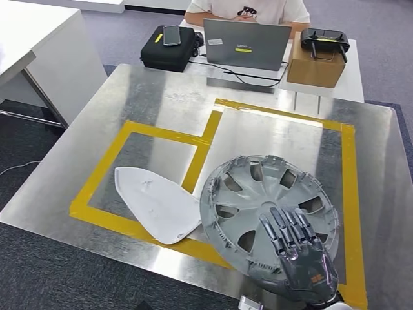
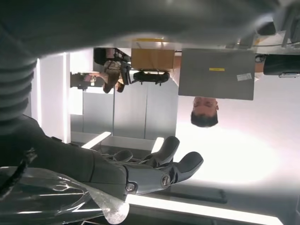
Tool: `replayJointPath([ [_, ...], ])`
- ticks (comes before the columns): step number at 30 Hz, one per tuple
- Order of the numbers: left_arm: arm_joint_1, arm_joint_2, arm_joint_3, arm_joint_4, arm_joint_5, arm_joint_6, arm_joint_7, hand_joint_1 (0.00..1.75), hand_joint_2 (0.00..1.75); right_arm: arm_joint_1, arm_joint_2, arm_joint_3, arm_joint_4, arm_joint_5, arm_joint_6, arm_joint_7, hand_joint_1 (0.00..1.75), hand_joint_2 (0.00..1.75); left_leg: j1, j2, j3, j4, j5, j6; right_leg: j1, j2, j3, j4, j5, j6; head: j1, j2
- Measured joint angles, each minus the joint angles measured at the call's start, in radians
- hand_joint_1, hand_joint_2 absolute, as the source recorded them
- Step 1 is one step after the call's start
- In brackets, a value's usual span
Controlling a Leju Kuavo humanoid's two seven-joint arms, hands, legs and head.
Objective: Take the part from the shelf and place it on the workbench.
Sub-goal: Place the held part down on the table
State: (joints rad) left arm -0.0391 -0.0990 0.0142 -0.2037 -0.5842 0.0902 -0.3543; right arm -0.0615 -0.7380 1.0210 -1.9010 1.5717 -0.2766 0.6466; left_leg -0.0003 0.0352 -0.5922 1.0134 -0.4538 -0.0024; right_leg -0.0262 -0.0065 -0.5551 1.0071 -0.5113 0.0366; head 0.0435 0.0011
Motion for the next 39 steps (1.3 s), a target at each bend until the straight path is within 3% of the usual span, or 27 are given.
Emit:
replayJointPath([
  [14, -0.002, 0.030, 0.011, 0.000, -0.007, -0.038, -0.006, 0.00, 0.00, 0.028, 0.024, -0.026, 0.008, 0.000, 0.011, -0.032, 0.00, 0.00, 0.000, 0.000, 0.000, 0.000, 0.000, 0.000, 0.000, 0.000, 0.000, 0.000, 0.000, 0.000, 0.000, 0.000],
  [18, 0.003, 0.032, 0.013, 0.000, -0.016, -0.038, -0.014, 0.00, 0.00, 0.106, 0.060, -0.112, 0.007, 0.000, -0.022, -0.158, 0.00, 0.00, 0.000, -0.001, -0.001, 0.000, 0.000, 0.000, 0.000, -0.001, 0.001, -0.001, 0.000, 0.000, 0.000, 0.000],
  [22, 0.003, 0.032, 0.015, 0.000, -0.032, -0.033, -0.014, 0.00, 0.00, 0.142, 0.078, -0.236, -0.013, 0.000, -0.139, -0.256, 0.00, 0.00, 0.000, -0.001, 0.000, 0.000, 0.000, 0.000, 0.000, 0.000, 0.000, -0.001, 0.000, 0.000, 0.000, 0.000],
  [26, 0.004, 0.032, 0.015, 0.000, -0.045, -0.028, -0.008, 0.00, 0.00, 0.207, 0.123, -0.437, -0.064, 0.000, -0.206, -0.491, 0.00, 0.00, 0.000, -0.001, 0.000, 0.000, 0.000, 0.001, 0.000, -0.002, 0.000, -0.001, 0.000, 0.000, 0.000, 0.000],
  [29, 0.004, 0.032, 0.015, 0.000, -0.048, -0.028, -0.001, 0.00, 0.00, 0.258, 0.175, -0.555, -0.074, 0.000, -0.221, -0.609, 0.00, 0.00, 0.000, -0.001, 0.000, 0.000, 0.000, 0.001, 0.000, -0.001, 0.001, -0.001, 0.000, 0.000, 0.000, 0.000],
  [33, 0.006, 0.032, 0.015, 0.000, -0.051, -0.029, 0.008, 0.00, 0.00, 0.314, 0.245, -0.687, -0.075, -0.001, -0.244, -0.682, 0.00, 0.00, 0.000, -0.002, 0.000, 0.001, 0.000, 0.001, -0.001, -0.001, 0.001, -0.001, 0.001, 0.001, 0.000, 0.000],
  [39, 0.007, 0.035, 0.016, 0.000, -0.052, -0.024, 0.021, 0.00, 0.00, 0.371, 0.333, -0.793, -0.075, -0.002, -0.278, -0.794, 0.00, 0.00, -0.002, -0.002, -0.001, 0.006, -0.004, 0.007, -0.004, -0.001, 0.001, -0.002, 0.001, 0.003, 0.000, 0.000],
])
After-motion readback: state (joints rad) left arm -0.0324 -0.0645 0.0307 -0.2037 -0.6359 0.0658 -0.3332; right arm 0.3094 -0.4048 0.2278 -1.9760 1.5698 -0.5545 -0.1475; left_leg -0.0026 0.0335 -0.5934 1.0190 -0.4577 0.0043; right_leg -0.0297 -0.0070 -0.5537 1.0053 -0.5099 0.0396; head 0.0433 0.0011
